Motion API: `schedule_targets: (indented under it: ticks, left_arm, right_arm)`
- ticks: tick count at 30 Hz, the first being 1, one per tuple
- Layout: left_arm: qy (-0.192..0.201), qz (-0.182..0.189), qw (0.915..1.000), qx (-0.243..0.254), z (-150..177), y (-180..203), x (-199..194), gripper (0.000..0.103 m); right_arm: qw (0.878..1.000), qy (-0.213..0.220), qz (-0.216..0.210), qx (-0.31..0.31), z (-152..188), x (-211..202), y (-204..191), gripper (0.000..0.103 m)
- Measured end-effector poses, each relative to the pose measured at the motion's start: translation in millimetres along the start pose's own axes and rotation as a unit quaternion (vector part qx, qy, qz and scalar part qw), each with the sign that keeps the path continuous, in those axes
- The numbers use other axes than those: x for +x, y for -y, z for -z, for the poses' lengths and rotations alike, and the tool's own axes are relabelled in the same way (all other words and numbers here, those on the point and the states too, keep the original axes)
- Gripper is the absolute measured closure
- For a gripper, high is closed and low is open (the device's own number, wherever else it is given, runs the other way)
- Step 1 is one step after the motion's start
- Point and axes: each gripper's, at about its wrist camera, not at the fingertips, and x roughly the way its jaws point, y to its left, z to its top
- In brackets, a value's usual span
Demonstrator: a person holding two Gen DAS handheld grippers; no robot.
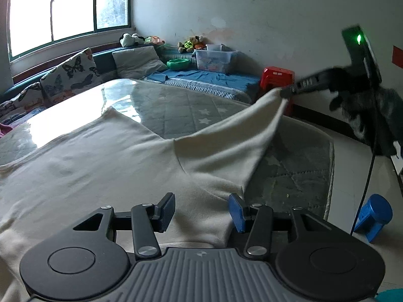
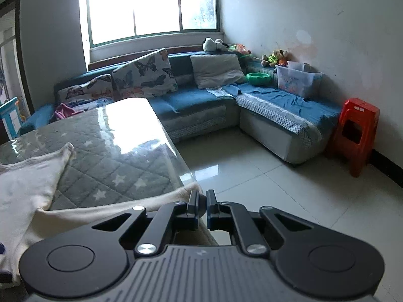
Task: Fold clothes
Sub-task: 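Grasp the sleeve cuff with the right tool and lift it up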
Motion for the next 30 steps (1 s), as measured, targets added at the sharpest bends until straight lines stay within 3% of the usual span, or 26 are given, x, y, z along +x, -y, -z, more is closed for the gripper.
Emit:
schedule_targets:
  ticks: [6, 14, 19, 24, 30]
  left_arm:
    - [0.012, -0.003, 0.9999, -0.012, -0.6, -4.7, -10.1, 0.053]
    - [0.035, -0.048, 0.9971, -0.049, 4.7, -31.6, -48.1, 0.050]
    - [0.035, -0.085, 0.9927, -0.078, 19.7, -51.9, -67.1, 0.050]
    - [0.038, -0.110, 0.9875, -0.107, 35.7, -66.0, -84.3, 0.050]
    - [0.038, -0.132, 0.9804, -0.141, 53.6, -78.7, -100.7, 0.050]
  right_arm:
    - [0.999, 0.030, -0.030, -0.026, -25.1, -21.0, -20.3, 0.098]
    - [0.985, 0.062, -0.123, -0.102, -55.7, -48.5, -96.8, 0.099]
    - [0.969, 0.079, -0.180, -0.148, -72.9, -64.3, -145.6, 0.099]
    - [0.948, 0.069, -0.242, -0.194, -67.9, -63.8, -206.6, 0.099]
    - [0.918, 0.018, -0.308, -0.249, -35.1, -50.1, -280.2, 0.099]
